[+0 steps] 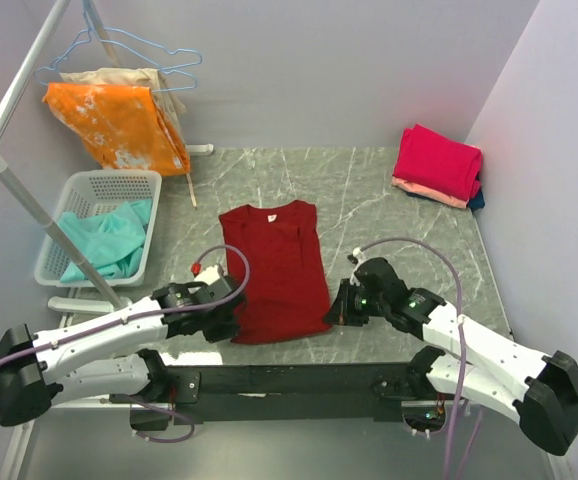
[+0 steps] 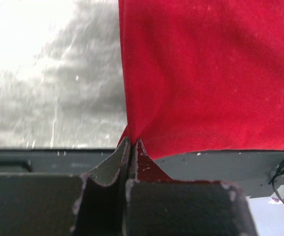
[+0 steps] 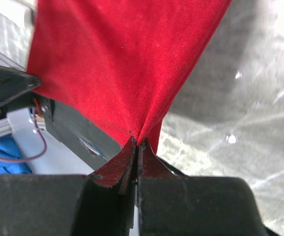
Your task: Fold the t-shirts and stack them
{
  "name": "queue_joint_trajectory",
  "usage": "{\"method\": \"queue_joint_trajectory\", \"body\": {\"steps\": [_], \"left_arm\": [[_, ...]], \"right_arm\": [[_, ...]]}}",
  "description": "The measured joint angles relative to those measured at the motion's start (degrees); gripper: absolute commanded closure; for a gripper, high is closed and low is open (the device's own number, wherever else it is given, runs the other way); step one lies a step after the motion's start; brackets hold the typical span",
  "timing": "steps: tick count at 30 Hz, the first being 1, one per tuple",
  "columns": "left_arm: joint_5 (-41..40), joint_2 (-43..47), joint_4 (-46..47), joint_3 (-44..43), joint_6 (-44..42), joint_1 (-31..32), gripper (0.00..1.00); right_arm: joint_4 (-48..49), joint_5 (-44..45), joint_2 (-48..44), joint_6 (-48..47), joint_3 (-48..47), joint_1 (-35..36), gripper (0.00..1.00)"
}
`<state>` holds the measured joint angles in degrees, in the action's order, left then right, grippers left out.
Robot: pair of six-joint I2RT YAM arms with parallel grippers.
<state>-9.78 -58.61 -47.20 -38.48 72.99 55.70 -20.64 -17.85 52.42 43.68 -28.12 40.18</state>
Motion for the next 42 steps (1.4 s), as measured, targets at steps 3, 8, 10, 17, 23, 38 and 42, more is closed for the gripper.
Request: {"method": "queue_joint_trajectory", "body": {"steps": [3, 8, 10, 17, 23, 38, 42], "left_arm": [[-2.60, 0.02, -3.50, -1.73, 4.35, 4.44, 0.99], [-6.75, 0.31, -7.65, -4.20, 10.03, 10.01, 0.99], [-7.80, 0.44, -8.76, -4.90, 11.43, 10.56, 0.99], [-10.84, -0.72, -11.47, -7.91, 13.55, 10.67, 0.99], [-13.57, -7.87, -14.80, -13.68, 13.79, 10.62, 0.99], [-21.84, -13.53, -18.86, -27.17, 10.71, 4.17, 0.99], [-23.61, -14.95, -19.17, -30.21, 8.90, 2.43, 0.99]], "right_arm": [[-1.64, 0.74, -0.94, 1.38, 0.46, 1.73, 1.00], [-3.28, 1.99, -1.57, 2.45, 0.28, 3.10, 1.00], [-4.42, 2.51, -1.51, 2.51, -0.28, 3.19, 1.00], [-7.37, 5.11, 1.33, 1.33, -6.73, 3.19, 1.00], [-9.64, 8.35, 4.39, -0.61, -11.91, 3.17, 1.00], [-13.70, 13.42, 9.29, -6.93, -25.27, -1.27, 1.00], [-13.86, 13.55, 11.13, -8.63, -27.96, -3.56, 1.00]]}}
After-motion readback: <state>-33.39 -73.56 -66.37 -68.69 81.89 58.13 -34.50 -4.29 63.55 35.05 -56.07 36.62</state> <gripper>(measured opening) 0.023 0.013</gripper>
